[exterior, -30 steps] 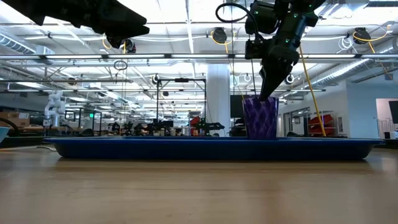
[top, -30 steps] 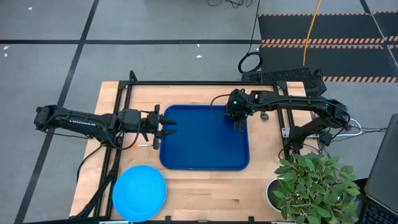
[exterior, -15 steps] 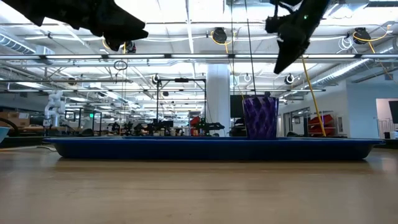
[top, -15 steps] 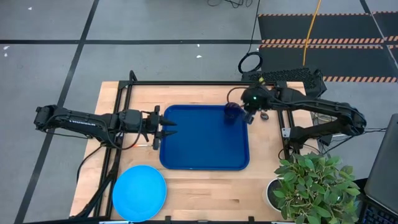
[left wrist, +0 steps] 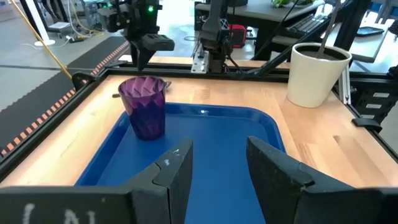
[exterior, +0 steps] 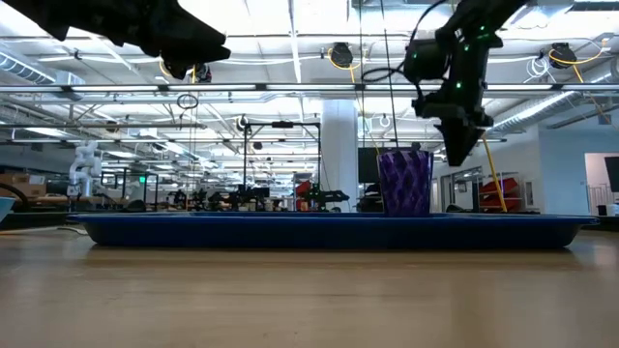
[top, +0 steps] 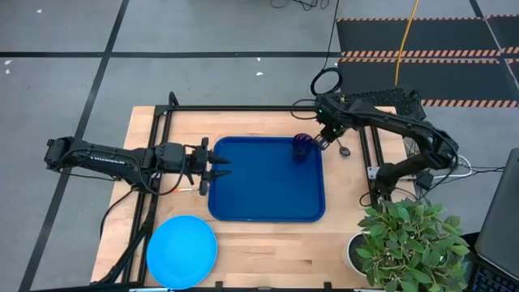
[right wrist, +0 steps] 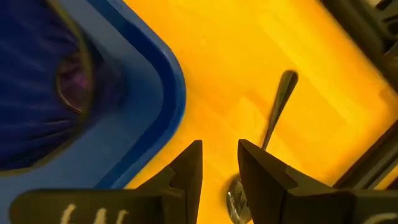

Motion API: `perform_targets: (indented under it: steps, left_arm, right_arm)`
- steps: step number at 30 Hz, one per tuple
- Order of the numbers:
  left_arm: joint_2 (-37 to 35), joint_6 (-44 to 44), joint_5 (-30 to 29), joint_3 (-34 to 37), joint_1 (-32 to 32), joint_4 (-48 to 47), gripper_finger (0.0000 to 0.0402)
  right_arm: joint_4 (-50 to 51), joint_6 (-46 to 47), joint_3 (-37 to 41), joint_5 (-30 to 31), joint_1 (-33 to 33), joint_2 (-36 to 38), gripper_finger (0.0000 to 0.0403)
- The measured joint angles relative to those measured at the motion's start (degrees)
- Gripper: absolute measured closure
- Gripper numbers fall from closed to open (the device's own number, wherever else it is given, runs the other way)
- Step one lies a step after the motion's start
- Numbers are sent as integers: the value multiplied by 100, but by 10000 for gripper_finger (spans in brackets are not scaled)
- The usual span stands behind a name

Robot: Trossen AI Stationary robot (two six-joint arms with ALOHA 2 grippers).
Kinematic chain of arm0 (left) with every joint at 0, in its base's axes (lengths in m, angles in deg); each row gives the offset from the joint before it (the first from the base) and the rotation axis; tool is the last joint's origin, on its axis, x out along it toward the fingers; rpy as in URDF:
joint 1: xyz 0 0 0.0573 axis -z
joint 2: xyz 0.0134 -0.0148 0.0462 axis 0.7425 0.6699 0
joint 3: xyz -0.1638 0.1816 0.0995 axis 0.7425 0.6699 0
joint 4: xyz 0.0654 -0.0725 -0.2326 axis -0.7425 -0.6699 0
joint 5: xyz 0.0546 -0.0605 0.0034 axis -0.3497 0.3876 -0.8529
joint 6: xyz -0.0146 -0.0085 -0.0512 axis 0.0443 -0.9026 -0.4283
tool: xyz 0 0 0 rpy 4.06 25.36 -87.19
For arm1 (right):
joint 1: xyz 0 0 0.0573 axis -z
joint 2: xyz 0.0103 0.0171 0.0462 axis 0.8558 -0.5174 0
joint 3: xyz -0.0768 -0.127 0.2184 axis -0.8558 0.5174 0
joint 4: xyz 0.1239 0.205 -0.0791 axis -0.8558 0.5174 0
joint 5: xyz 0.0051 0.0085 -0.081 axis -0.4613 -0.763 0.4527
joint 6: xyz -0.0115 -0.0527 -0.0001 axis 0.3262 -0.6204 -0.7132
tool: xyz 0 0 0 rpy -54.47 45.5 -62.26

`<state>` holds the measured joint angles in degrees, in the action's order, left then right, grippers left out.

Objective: Pick and place plate/cup/fork/spoon on tray
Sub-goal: Put the black spoon on the left of the blue serving tray

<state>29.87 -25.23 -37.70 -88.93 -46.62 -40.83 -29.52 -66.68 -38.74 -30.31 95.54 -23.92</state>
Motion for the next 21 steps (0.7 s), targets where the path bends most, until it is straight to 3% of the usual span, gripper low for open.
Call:
perform_targets:
  steps: [13, 21]
  left_arm:
    - [0, -195, 0, 0, 11, -151, 247]
    - [0, -211, -2, 0, 193, -159, 247]
  right_arm:
    - [179, -526, 39, 111, 568, -400, 307]
    - [-105, -549, 718, 95, 671, -400, 307]
